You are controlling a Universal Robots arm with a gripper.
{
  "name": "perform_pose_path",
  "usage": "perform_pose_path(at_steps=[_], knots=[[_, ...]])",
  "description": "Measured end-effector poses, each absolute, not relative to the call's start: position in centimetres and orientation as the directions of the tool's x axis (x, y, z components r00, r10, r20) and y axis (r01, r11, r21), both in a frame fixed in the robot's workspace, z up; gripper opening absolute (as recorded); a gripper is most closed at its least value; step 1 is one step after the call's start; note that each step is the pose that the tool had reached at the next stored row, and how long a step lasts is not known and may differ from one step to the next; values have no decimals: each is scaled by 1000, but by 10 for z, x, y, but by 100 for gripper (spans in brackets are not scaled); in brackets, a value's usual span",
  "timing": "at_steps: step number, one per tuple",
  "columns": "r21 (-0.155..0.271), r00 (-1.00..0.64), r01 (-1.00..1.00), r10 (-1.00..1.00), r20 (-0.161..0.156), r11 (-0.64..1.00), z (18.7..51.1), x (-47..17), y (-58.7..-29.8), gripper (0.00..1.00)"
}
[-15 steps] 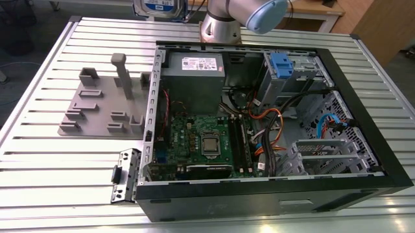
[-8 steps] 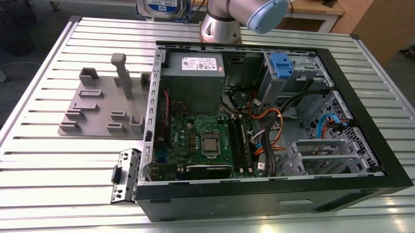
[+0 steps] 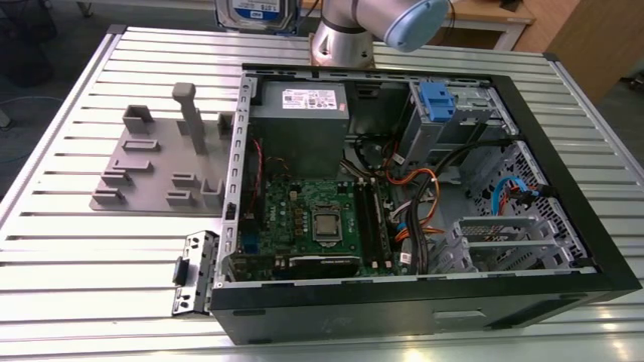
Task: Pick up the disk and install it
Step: 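Pick up the disk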
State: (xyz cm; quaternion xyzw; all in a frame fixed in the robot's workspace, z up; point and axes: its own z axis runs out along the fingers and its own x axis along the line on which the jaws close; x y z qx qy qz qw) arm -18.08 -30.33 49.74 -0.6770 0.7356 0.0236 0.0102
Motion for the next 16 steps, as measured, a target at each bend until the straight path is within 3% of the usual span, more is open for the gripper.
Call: perform_pose_path(at_steps=[16], knots=[[21,-83,-996,-995,-47,82,497,-170,-312,36]])
